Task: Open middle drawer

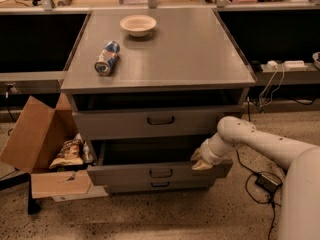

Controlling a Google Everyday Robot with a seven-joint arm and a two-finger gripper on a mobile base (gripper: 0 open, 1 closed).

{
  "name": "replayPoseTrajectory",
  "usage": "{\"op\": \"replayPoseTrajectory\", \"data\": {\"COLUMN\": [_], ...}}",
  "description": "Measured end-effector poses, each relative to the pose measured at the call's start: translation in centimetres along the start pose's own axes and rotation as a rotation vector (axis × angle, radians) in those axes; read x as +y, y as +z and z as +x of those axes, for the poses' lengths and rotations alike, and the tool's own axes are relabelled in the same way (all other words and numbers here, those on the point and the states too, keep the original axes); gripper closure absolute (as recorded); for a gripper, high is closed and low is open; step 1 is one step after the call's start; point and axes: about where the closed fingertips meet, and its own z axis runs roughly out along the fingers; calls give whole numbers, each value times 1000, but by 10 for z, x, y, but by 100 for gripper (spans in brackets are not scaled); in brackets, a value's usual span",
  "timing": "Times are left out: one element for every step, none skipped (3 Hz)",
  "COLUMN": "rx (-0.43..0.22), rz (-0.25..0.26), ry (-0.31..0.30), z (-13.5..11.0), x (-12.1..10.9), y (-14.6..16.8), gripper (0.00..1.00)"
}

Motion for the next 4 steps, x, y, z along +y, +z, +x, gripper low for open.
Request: {"op": "replayPoseTrajectory", "data": {"rx": [0, 0, 0, 87], "rz": [0, 0, 0, -34], "ry": [0, 0, 0, 16], "z": [0, 0, 0, 15], "x": [0, 0, 0, 4], "y": [0, 0, 0, 16], "gripper": [15, 0, 0, 0]}}
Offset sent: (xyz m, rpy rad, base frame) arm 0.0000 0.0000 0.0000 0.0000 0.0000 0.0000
